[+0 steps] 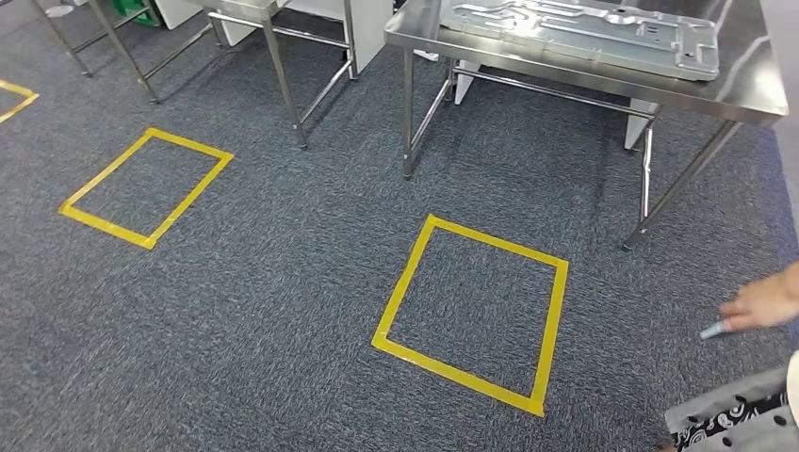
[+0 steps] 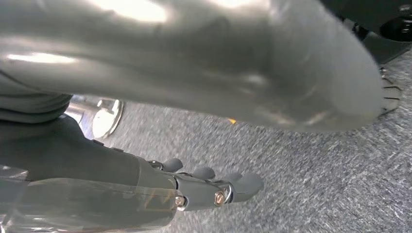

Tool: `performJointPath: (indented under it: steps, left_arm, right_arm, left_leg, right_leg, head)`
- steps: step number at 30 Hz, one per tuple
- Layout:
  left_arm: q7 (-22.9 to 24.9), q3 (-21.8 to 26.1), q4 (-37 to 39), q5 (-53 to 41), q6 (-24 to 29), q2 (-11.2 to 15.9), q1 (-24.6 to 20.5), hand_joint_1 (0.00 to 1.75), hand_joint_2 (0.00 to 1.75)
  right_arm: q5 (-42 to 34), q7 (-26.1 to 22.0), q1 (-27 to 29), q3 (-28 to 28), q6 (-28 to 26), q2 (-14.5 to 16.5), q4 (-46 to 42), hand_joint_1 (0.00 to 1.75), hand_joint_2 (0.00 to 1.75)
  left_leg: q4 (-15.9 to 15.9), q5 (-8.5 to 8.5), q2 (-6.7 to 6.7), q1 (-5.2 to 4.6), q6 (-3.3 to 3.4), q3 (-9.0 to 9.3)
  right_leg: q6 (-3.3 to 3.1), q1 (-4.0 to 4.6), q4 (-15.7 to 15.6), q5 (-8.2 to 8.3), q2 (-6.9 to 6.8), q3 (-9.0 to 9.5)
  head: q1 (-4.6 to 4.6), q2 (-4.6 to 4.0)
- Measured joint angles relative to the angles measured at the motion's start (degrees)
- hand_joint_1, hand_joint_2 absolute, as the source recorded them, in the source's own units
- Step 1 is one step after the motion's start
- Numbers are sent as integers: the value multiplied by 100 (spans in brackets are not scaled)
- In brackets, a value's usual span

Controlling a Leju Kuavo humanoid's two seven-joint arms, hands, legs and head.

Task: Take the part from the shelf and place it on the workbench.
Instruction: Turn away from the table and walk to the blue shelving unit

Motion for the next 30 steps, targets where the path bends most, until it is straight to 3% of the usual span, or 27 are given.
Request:
performJointPath:
  steps: [1,2,4,6,7,9,10,12,14,15,16,17,18,19,21,23,24,25,27,29,30]
  left_arm:
    - [-8,1,0,0,14,1,7,0,0]
    - [-13,2,0,0,25,2,18,0,0]
    - [-21,3,-1,1,42,7,29,0,0]
    - [-38,3,-3,-5,67,10,12,0,0]
    - [-47,3,-3,-12,85,10,8,0,0]
    - [-45,3,-4,-26,123,10,30,0,0]
    - [-20,3,-3,-29,130,10,47,0,0]
    - [78,5,-3,-24,127,13,58,0,0]
    - [242,16,-2,-2,89,24,48,0,0]
    - [334,29,-2,16,56,35,48,0,0]
    - [427,50,-3,40,22,47,53,0,0]
    - [521,77,-3,71,-8,62,61,0,0]
    - [619,109,-3,109,-28,78,68,0,0]
    - [715,141,-4,150,-39,90,72,0,0]
    - [896,219,-4,231,-36,117,70,0,0]
    - [1015,303,-6,303,-16,154,72,0,0]
    - [1053,348,-8,340,-8,182,81,0,0]
    - [1072,388,-10,367,-6,203,94,0,0]
    - [1086,454,-13,397,-5,234,113,0,0]
    - [1065,493,-15,382,-6,244,102,0,0]
    - [1049,507,-15,364,-9,245,97,0,0]
  right_arm:
    - [-2,9,0,1,3,0,0,0,0]
    - [-2,14,-3,2,4,2,0,0,0]
    - [-4,16,-13,5,5,9,0,0,0]
    - [-7,17,-18,8,5,17,0,0,0]
    - [-8,17,-26,9,6,19,0,0,0]
    - [-18,29,-50,10,6,23,0,0,0]
    - [-33,44,-63,10,3,25,0,0,0]
    - [-94,88,-65,10,-22,26,0,0,0]
    - [-228,145,-48,-11,-108,26,0,0,0]
    - [-313,174,-39,-35,-169,26,0,0,0]
    - [-402,196,-33,-69,-240,22,0,0,0]
    - [-496,211,-29,-113,-315,12,0,0,0]
    - [-604,215,-28,-172,-402,-5,-1,0,0]
    - [-722,213,-28,-239,-489,-28,-1,0,0]
    - [-992,202,-34,-422,-647,-88,-4,0,0]
    - [-1228,180,-43,-625,-743,-140,-8,0,0]
    - [-1320,161,-50,-725,-776,-155,-8,0,0]
    - [-1390,141,-57,-809,-802,-171,-9,0,0]
    - [-1499,99,-58,-946,-833,-201,-10,0,0]
    - [-1593,73,-39,-1062,-851,-231,-11,0,0]
    - [-1636,67,-31,-1121,-867,-245,-11,0,0]
  left_leg:
    - [135,-20,25,2,-14,-36]
    - [26,67,47,2,-19,52]
    - [-770,397,216,-3,4,534]
    - [-1447,598,401,-24,65,907]
    - [-1564,617,439,-37,98,958]
    - [-1584,651,334,-42,163,936]
    - [-1605,680,287,-33,197,937]
    - [-1647,746,191,-8,268,925]
    - [-1647,788,81,-8,303,877]
    - [-1641,802,14,-12,306,853]
    - [-1630,811,-59,-17,304,834]
    - [-1618,818,-135,-19,297,821]
    - [-1606,823,-213,-22,290,813]
    - [-1596,829,-287,-23,279,810]
    - [-1585,845,-418,-27,235,791]
    - [-1587,871,-530,-14,166,752]
    - [-1599,890,-595,-11,126,732]
    - [-1585,891,-588,-8,99,712]
    - [-1328,709,-362,-19,63,574]
    - [-631,292,-67,-13,36,247]
    - [-244,113,-10,-4,15,75]
  right_leg:
    - [0,7,6,-1,-83,-7]
    - [3,10,14,-2,-158,-9]
    - [22,17,39,-15,-302,-3]
    - [74,43,74,-40,-419,6]
    - [105,53,84,-46,-466,13]
    - [171,54,84,-45,-544,29]
    - [210,41,111,-73,-494,30]
    - [281,11,413,-313,-207,-93]
    - [321,-13,1134,-722,63,-414]
    - [327,-17,1489,-866,98,-575]
    - [326,-17,1695,-903,107,-668]
    - [318,-16,1674,-818,113,-655]
    - [298,-15,1414,-628,144,-527]
    - [267,-12,1006,-400,227,-328]
    - [198,0,277,-125,487,12]
    - [153,27,60,-101,573,95]
    - [128,34,40,-79,502,98]
    - [99,25,9,-55,422,108]
    - [23,0,-63,-1,269,119]
    - [-18,4,-88,17,109,103]
    - [-23,11,-86,14,21,93]
  head:
    - [0,0]
    - [0,0]
    - [0,0]
    - [1,0]
    - [1,0]
    - [0,0]
    - [1,0]
    - [2,0]
    - [2,0]
    - [2,0]
    - [2,0]
    - [2,0]
    - [2,0]
    - [2,0]
    - [2,0]
    - [2,0]
    - [1,0]
    - [1,0]
    - [-4,0]
    - [-9,0]
    - [-9,0]
